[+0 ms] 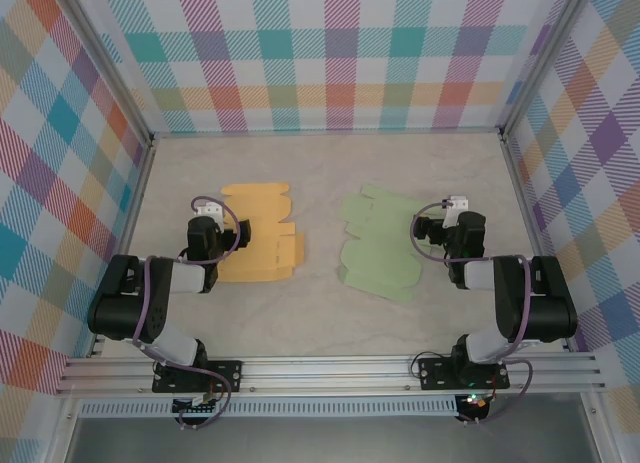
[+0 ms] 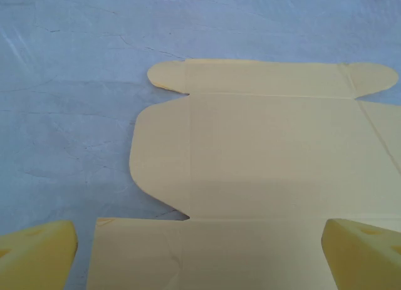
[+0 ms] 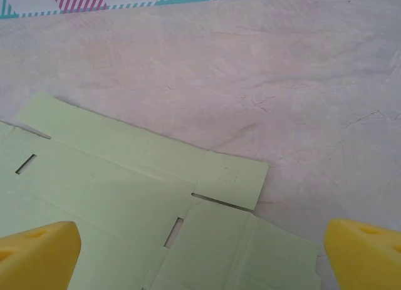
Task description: Fold the paper box
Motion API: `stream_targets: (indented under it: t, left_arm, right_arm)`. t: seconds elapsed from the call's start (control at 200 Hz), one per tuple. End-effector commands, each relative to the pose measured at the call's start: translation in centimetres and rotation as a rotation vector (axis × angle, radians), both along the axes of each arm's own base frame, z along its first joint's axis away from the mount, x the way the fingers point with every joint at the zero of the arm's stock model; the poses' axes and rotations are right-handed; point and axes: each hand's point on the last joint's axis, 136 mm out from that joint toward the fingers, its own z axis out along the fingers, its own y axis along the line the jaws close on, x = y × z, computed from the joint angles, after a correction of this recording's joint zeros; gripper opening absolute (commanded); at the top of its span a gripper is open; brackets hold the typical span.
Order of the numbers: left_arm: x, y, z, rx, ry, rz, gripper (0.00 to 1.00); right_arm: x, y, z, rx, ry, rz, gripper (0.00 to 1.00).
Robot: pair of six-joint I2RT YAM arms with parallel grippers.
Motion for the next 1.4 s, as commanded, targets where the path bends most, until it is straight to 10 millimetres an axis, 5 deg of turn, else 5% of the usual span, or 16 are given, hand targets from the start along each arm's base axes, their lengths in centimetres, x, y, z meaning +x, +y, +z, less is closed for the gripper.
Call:
stream_targets:
  t: [0.0, 1.14, 1.395]
  left_arm:
    - [1.0, 0.2, 1.2, 0.004, -0.045, -0.006, 1.00]
    - [0.9, 0.3, 1.2, 0.005, -0.044, -0.006, 1.00]
    - [1.1, -0.5, 3.3, 0.009, 0.014, -0.036, 1.00]
  right_arm:
    - [0.9, 0.2, 1.3, -0.004, -0.051, 0.020, 1.00]
    - [0.9, 0.3, 1.3, -0.003, -0.053, 0.021, 1.00]
    - [0.7, 0.0, 2.7, -0.006, -0.063, 0.007, 1.00]
